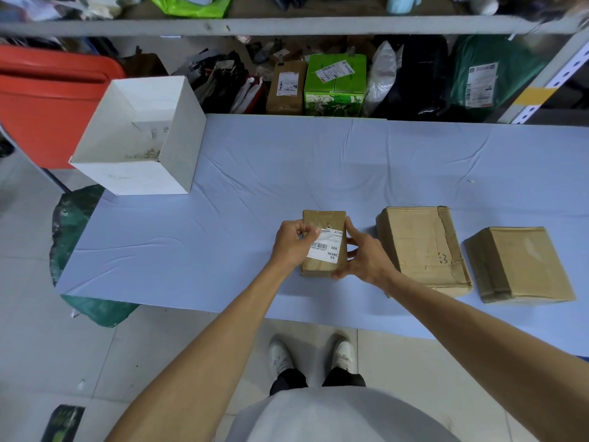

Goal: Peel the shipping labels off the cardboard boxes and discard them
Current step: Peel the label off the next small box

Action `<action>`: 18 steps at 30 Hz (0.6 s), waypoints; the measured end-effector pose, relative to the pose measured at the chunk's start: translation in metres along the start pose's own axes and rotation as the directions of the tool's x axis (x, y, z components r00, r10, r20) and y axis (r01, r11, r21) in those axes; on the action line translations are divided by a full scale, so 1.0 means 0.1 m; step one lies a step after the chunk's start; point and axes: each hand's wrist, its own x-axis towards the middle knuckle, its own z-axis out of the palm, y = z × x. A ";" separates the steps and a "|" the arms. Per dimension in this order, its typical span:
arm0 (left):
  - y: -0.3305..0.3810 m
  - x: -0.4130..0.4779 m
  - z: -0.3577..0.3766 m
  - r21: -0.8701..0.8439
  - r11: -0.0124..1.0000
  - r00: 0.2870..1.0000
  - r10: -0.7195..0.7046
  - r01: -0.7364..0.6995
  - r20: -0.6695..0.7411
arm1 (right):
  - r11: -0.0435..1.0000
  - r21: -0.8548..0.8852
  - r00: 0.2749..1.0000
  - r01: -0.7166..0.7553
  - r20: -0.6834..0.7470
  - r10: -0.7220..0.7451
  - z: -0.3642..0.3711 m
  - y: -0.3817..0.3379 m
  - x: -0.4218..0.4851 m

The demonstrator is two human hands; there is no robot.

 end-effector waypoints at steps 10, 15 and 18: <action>-0.02 0.02 -0.01 -0.037 0.999 1.000 -0.020 0.021 0.018 | 1.000 0.004 1.000 0.008 0.007 -0.008 0.00 0.00 0.01; -0.02 0.03 -0.02 -0.044 0.999 0.999 -0.021 0.022 0.028 | 1.000 -0.005 1.000 -0.003 0.008 0.003 0.00 0.02 0.03; -0.03 0.04 -0.01 -0.062 0.998 0.999 -0.026 0.028 0.030 | 1.000 -0.019 1.000 -0.009 0.011 0.009 0.01 0.02 0.05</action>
